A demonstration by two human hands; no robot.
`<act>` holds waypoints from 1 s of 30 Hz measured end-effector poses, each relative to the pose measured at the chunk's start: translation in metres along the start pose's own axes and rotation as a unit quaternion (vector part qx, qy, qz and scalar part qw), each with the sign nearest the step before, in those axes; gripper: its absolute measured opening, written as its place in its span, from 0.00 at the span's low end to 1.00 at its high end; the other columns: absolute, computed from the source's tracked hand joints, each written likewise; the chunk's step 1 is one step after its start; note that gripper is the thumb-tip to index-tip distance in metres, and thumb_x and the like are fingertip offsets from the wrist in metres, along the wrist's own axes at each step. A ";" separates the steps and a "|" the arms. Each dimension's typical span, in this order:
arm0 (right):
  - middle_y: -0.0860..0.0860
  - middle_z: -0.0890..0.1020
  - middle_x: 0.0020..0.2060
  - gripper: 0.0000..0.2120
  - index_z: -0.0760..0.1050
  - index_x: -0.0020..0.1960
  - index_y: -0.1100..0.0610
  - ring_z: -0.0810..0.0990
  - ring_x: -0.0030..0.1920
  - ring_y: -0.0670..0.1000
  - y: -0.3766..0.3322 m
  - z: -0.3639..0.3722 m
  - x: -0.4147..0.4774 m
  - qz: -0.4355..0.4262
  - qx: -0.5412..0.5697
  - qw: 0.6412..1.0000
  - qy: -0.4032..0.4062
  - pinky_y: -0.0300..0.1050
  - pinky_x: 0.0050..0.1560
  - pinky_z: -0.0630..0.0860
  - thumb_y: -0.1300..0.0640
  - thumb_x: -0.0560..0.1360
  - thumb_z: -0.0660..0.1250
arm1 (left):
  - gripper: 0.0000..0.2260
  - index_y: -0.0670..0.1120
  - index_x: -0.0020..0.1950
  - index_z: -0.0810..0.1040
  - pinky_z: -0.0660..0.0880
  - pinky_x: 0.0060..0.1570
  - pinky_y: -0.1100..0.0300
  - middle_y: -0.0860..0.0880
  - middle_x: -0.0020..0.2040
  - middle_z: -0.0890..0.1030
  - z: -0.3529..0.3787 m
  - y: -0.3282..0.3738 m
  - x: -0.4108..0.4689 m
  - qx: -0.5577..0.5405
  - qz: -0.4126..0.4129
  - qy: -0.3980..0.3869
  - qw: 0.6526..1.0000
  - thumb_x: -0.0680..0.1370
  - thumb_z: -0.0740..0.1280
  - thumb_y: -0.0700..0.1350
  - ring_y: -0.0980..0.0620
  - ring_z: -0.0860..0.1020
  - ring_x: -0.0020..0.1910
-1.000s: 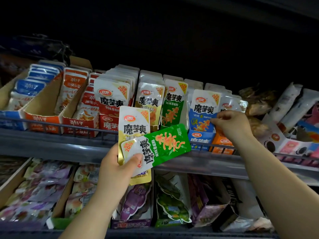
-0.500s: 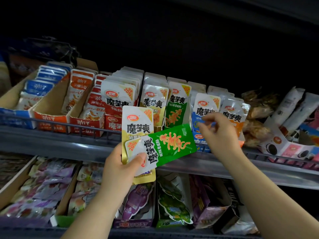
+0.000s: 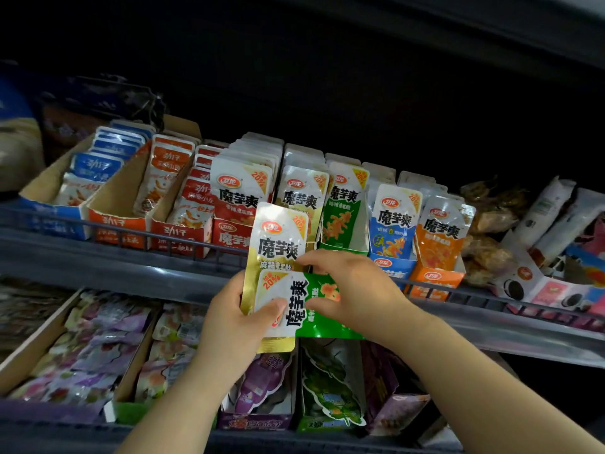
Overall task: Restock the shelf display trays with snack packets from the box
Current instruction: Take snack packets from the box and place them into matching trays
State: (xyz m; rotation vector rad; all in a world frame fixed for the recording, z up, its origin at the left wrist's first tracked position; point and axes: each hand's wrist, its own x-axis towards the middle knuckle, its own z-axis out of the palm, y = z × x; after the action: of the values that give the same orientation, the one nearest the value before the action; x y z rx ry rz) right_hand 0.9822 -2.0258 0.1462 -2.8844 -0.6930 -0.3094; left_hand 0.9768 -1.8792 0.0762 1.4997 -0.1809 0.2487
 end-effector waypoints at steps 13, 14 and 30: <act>0.46 0.76 0.24 0.09 0.72 0.36 0.56 0.72 0.21 0.37 0.043 -0.038 0.006 0.204 0.346 0.910 0.104 0.28 0.24 0.67 0.62 0.74 0.64 | 0.09 0.56 0.44 0.75 0.73 0.30 0.74 0.57 0.39 0.81 -0.015 0.005 0.005 -0.056 -0.031 0.014 0.998 0.77 0.61 0.42 0.64 0.80 0.35; 0.49 0.76 0.26 0.09 0.72 0.36 0.56 0.71 0.20 0.38 0.049 -0.043 0.007 0.212 0.352 0.899 0.149 0.29 0.22 0.66 0.63 0.75 0.64 | 0.09 0.56 0.44 0.75 0.73 0.29 0.74 0.57 0.40 0.81 -0.015 0.005 0.005 -0.058 -0.035 0.013 0.998 0.77 0.60 0.42 0.64 0.80 0.35; 0.49 0.73 0.19 0.13 0.67 0.33 0.56 0.71 0.16 0.39 0.073 -0.035 0.051 0.261 0.305 0.895 0.196 0.28 0.19 0.64 0.65 0.75 0.63 | 0.11 0.55 0.43 0.74 0.74 0.38 0.60 0.54 0.41 0.81 -0.019 0.002 0.014 -0.037 -0.049 0.031 0.998 0.78 0.61 0.39 0.54 0.79 0.42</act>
State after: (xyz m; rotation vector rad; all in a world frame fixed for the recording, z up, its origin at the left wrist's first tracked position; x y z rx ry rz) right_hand 1.0547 -2.0749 0.1841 -2.1847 0.0716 -0.4736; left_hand 0.9887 -1.8598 0.0803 1.4209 -0.0663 0.2061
